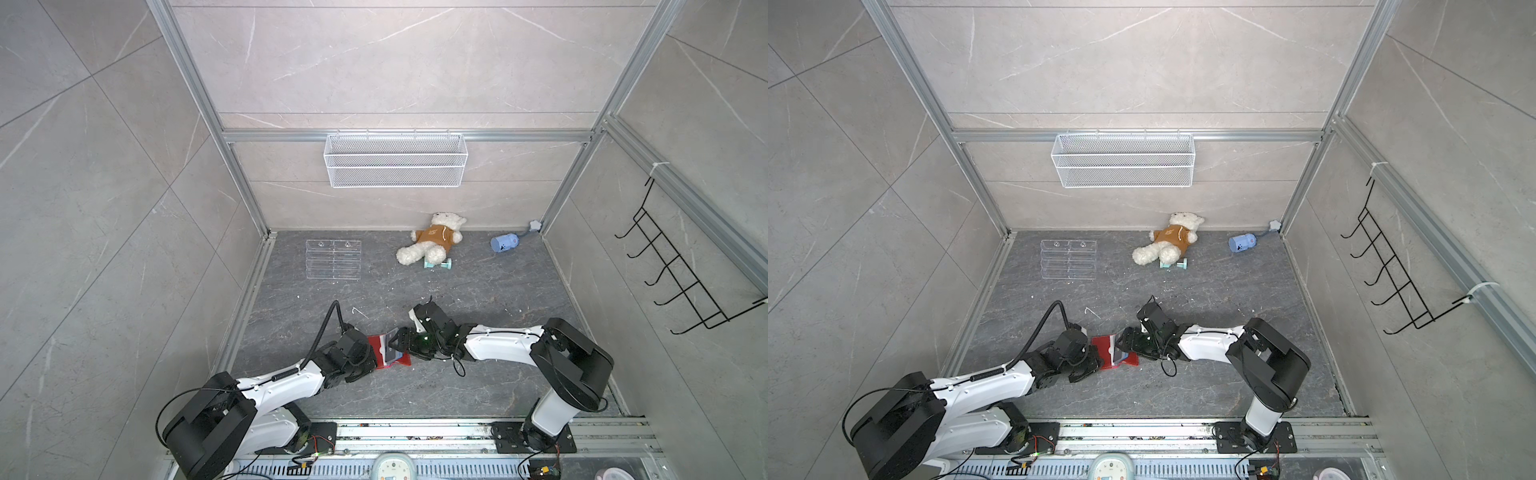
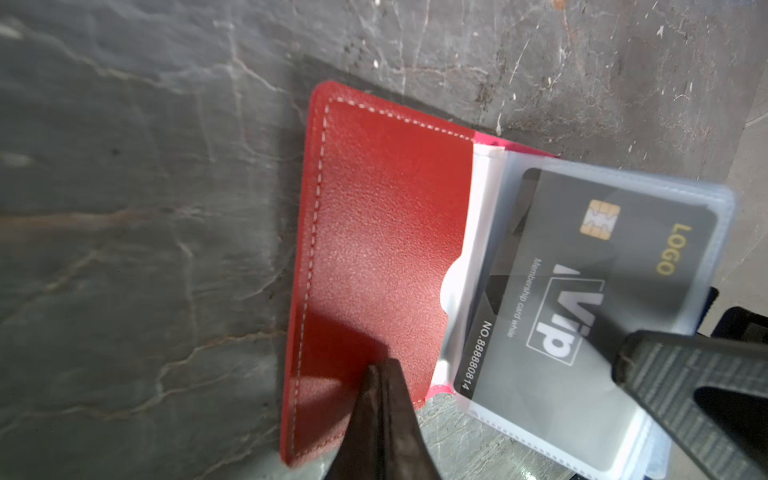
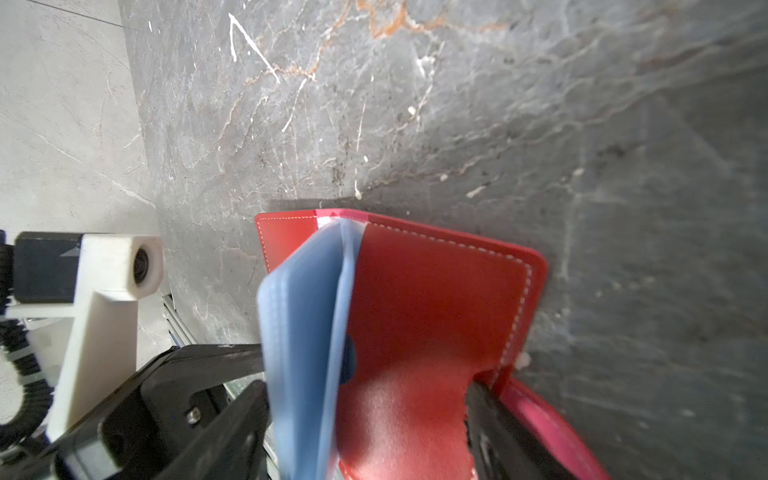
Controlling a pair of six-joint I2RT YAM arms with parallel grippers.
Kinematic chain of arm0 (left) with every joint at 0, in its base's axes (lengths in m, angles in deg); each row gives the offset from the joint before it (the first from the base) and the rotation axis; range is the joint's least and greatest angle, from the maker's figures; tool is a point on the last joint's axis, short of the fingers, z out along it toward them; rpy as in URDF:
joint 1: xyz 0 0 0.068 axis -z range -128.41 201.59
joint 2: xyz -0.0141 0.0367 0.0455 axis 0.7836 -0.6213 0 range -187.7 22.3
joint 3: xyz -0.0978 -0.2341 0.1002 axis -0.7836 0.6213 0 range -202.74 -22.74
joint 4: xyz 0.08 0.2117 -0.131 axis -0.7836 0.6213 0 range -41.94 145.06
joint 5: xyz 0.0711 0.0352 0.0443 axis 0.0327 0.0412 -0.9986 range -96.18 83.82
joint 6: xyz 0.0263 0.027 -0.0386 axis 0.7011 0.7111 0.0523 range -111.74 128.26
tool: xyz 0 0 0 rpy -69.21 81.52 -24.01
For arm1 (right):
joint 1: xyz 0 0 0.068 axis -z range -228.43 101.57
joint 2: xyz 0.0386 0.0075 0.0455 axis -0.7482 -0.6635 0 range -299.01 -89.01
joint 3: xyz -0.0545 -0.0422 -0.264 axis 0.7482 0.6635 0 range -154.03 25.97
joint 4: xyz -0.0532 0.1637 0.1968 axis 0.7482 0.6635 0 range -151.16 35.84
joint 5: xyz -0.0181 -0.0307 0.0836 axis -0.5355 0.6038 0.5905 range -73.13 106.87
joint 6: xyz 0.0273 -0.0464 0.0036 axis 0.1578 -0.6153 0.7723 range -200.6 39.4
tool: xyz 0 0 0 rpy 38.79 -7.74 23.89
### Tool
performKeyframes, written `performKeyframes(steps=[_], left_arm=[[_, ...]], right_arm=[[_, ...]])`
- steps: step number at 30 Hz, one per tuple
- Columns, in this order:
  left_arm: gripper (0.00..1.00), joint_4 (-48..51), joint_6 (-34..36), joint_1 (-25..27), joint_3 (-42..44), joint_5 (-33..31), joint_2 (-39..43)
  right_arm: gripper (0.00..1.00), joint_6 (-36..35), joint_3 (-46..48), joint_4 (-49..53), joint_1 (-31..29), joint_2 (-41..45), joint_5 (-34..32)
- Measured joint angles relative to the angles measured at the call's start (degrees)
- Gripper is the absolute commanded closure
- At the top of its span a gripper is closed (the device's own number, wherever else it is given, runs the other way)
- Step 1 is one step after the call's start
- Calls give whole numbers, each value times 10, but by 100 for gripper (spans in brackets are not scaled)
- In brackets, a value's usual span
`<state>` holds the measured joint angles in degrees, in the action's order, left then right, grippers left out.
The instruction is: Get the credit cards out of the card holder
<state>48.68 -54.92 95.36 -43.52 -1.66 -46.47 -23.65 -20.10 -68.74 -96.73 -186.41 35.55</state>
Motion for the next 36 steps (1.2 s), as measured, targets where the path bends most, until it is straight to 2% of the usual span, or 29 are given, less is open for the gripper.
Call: performKeyframes(steps=[6,18,29,36], left_arm=[[100,0,0,0,0,0,1],[100,3,1,0,-1,-1,2],[100,21,1,6,-1,2,15],[100,57,-1,6,-4,1,57]], right_arm=[[27,-9,-3,8,0,0,0],[39,-43,-57,78,-8,0,18],[39,-47,-70,95,-12,0,27],[40,-51,-86,96,-27,0,31]])
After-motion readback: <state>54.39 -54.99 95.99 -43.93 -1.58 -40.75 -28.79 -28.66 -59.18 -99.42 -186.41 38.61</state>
